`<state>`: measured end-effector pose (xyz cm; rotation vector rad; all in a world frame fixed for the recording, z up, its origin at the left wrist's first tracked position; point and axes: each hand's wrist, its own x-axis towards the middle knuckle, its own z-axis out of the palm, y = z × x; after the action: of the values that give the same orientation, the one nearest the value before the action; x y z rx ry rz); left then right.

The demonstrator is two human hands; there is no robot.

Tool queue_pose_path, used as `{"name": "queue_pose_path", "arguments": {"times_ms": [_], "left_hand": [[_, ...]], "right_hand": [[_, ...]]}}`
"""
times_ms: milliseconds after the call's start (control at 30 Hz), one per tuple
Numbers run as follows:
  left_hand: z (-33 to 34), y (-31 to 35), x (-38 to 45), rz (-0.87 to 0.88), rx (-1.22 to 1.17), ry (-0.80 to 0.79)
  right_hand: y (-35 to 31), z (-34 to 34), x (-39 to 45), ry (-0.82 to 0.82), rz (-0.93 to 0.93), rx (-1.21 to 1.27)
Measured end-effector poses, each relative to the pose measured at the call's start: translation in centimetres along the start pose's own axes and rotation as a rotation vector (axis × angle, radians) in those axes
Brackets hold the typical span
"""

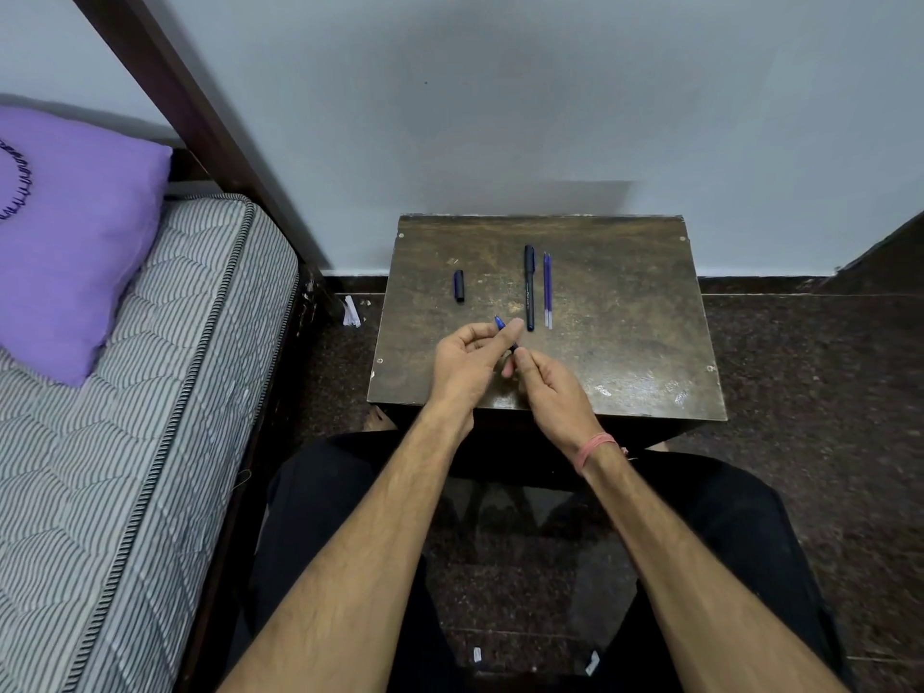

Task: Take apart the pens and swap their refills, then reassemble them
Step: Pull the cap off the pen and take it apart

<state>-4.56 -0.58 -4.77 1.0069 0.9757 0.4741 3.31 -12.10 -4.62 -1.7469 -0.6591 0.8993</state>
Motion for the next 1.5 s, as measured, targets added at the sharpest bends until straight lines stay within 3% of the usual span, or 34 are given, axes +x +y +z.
{"name": "queue_pose_path", "arguments": {"times_ms": [367,600,933,1233,1500], "left_hand": [[-0.8,1.0,-0.1,0.03,0.066,-0.145],[0.2,0.6,0.2,-0.029,-0.014,-0.006],[-0.7,0.9,0.0,0.011,0.052,-0.142],[0.1,0.5,0.2,-0.044,-0.059,-0.039],[-0.1,1.5,-0.2,-0.001,0.073,-0.146]], "right_hand": [[0.9,0.2,0.5,0.041,0.029,-0.006],[1.0,0.1,0.4,0.025,0.033,0.015],[1.1,0.4,0.5,0.068,0.043,-0.004],[1.1,0.4,0.6,0.057,0.035,0.017],[1.4,0.3,0.6,0.066,0.048,0.022]]}}
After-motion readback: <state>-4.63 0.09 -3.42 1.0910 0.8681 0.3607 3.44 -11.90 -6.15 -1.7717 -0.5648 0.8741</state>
